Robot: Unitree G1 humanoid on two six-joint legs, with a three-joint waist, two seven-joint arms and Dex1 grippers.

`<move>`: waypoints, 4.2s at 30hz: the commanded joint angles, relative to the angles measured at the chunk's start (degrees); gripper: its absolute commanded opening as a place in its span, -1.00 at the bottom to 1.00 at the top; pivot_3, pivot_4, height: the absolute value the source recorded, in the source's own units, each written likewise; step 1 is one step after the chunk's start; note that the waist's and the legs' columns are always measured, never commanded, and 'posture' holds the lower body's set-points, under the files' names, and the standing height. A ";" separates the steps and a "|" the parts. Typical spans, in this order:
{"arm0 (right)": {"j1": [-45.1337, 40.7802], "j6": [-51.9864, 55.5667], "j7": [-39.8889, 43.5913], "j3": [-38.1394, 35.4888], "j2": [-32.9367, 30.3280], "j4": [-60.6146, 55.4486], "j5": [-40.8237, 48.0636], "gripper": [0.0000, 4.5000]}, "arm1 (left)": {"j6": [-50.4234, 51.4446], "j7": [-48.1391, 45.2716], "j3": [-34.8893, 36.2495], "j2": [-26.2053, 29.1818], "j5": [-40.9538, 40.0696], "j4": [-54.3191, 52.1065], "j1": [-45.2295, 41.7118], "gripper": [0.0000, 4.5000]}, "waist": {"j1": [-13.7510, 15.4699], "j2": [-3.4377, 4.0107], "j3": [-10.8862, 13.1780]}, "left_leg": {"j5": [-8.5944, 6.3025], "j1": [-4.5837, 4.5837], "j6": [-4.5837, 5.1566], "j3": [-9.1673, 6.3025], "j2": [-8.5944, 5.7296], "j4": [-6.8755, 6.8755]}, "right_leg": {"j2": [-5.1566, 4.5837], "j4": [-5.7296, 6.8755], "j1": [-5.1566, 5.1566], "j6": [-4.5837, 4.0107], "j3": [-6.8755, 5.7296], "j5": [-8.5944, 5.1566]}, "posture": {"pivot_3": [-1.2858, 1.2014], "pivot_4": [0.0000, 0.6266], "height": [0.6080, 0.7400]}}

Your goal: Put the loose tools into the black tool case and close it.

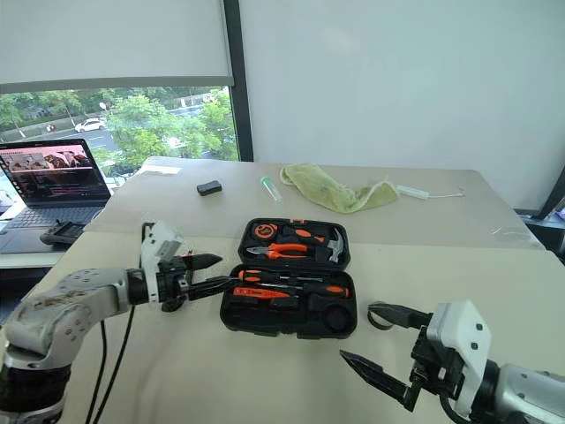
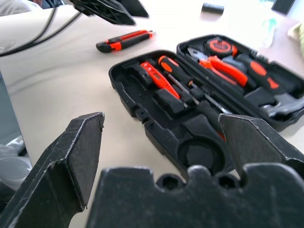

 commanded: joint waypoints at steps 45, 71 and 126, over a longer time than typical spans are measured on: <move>-0.88 -1.66 5.57 -2.41 2.14 -2.82 -1.07 1.00 | -16.72 -21.58 -18.38 3.87 7.71 11.42 -14.97 -0.27 | 1.36 -0.08 0.19 | 0.05 -0.34 -0.20 -0.07 -0.09 -0.11 | -0.47 -0.40 -0.14 -0.08 -0.28 0.09 | 0.03 -0.52 1.00; 28.67 -7.82 6.23 -20.30 9.70 -8.21 -0.18 1.00 | -33.19 -37.17 -41.69 -5.69 31.01 25.44 -24.14 -0.27 | 0.89 -0.05 0.21 | -0.26 -0.54 0.39 0.10 -0.04 0.22 | 0.07 -0.66 -0.10 0.34 -0.03 0.23 | 0.03 -0.52 1.00; 5.73 13.44 -19.36 -6.66 -7.29 -1.82 4.84 1.00 | -35.27 -26.83 -17.77 -7.89 6.84 17.70 -5.19 -0.99 | -0.31 0.44 -0.33 | -0.25 0.54 0.30 0.10 0.03 -0.15 | -0.46 -0.56 0.73 0.01 -0.09 -0.15 | 0.03 -0.52 1.00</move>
